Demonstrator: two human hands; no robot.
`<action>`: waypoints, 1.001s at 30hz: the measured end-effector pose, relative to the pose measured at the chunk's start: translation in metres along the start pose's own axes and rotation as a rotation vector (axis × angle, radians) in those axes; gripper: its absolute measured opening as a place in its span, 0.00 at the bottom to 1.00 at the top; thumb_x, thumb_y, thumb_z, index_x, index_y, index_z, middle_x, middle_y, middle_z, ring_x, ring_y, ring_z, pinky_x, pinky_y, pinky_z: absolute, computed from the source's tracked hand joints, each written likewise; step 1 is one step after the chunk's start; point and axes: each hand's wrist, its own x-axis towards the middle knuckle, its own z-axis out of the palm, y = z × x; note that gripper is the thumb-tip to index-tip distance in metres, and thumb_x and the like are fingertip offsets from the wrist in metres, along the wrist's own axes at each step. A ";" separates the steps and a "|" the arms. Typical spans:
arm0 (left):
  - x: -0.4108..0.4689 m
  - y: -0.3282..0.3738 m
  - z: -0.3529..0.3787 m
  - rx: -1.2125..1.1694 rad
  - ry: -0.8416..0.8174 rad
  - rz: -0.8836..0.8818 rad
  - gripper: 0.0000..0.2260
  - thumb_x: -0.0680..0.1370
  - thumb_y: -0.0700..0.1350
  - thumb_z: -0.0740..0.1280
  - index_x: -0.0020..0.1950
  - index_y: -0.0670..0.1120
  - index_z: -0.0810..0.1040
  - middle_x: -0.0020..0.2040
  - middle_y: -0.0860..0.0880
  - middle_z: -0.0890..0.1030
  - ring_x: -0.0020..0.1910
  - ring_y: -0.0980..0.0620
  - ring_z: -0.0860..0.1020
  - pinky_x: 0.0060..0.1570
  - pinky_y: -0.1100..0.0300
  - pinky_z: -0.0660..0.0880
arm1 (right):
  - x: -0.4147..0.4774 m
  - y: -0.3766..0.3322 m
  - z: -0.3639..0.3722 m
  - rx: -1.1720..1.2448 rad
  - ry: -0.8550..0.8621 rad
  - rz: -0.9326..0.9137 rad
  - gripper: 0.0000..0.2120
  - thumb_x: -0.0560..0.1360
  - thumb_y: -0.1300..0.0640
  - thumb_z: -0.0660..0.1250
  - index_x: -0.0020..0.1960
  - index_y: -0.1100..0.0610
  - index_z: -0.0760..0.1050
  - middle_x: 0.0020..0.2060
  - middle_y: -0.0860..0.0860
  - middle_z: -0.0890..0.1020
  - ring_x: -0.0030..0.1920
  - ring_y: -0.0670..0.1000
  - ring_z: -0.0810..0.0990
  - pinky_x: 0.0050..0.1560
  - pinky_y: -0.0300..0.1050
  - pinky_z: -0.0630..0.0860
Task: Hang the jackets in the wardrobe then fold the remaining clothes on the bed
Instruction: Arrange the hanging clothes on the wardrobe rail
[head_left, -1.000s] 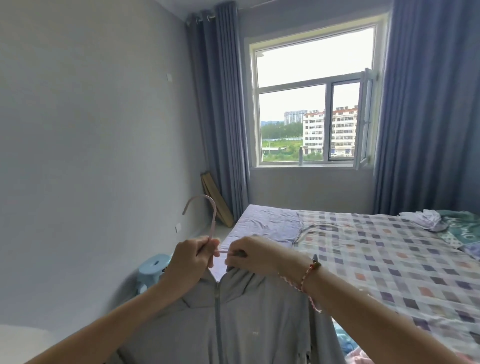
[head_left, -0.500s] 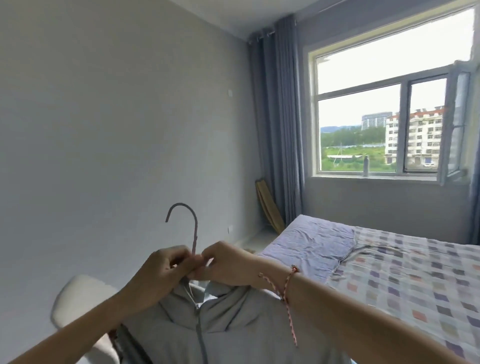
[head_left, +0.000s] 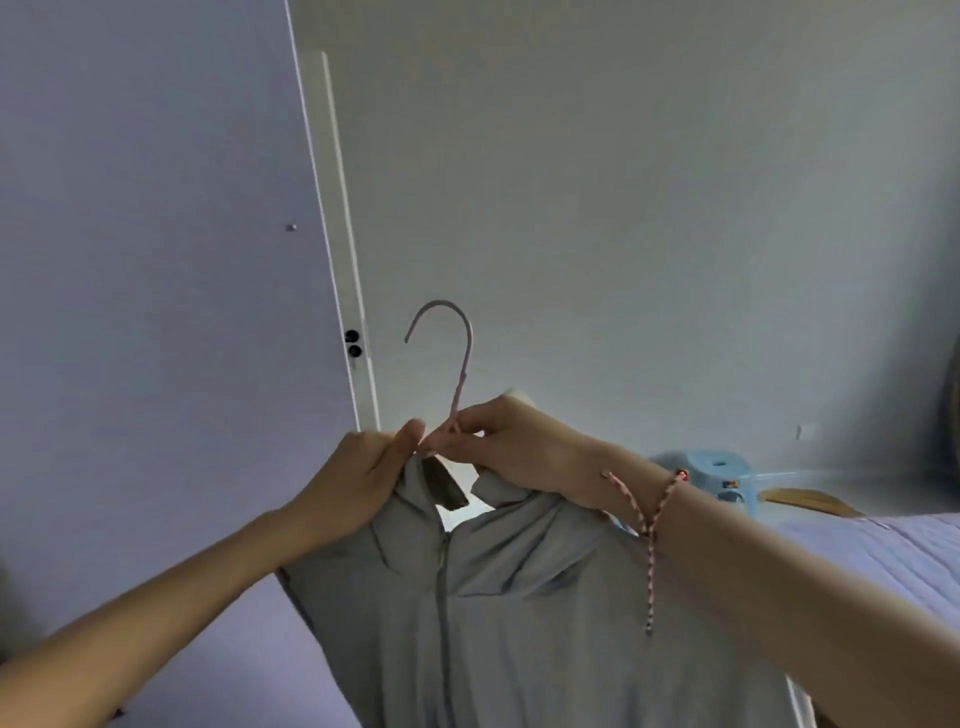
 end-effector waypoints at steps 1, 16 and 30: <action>-0.011 -0.008 -0.018 0.041 0.077 -0.035 0.33 0.66 0.77 0.46 0.27 0.47 0.64 0.23 0.54 0.64 0.24 0.56 0.64 0.29 0.68 0.64 | 0.015 -0.008 0.014 0.007 -0.036 -0.026 0.11 0.77 0.52 0.65 0.52 0.57 0.82 0.34 0.40 0.80 0.32 0.37 0.73 0.37 0.27 0.68; -0.095 -0.170 -0.255 0.478 0.494 -0.425 0.21 0.76 0.56 0.54 0.57 0.45 0.77 0.57 0.49 0.78 0.58 0.49 0.75 0.60 0.50 0.71 | 0.224 -0.150 0.234 0.159 -0.189 -0.348 0.10 0.77 0.57 0.64 0.51 0.62 0.81 0.49 0.54 0.82 0.48 0.47 0.75 0.45 0.35 0.68; -0.078 -0.308 -0.461 -0.035 0.942 -0.859 0.21 0.78 0.47 0.62 0.70 0.41 0.66 0.68 0.44 0.70 0.65 0.47 0.71 0.65 0.57 0.66 | 0.386 -0.295 0.376 0.289 -0.361 -0.318 0.08 0.74 0.66 0.63 0.49 0.68 0.79 0.37 0.56 0.77 0.39 0.49 0.73 0.35 0.38 0.69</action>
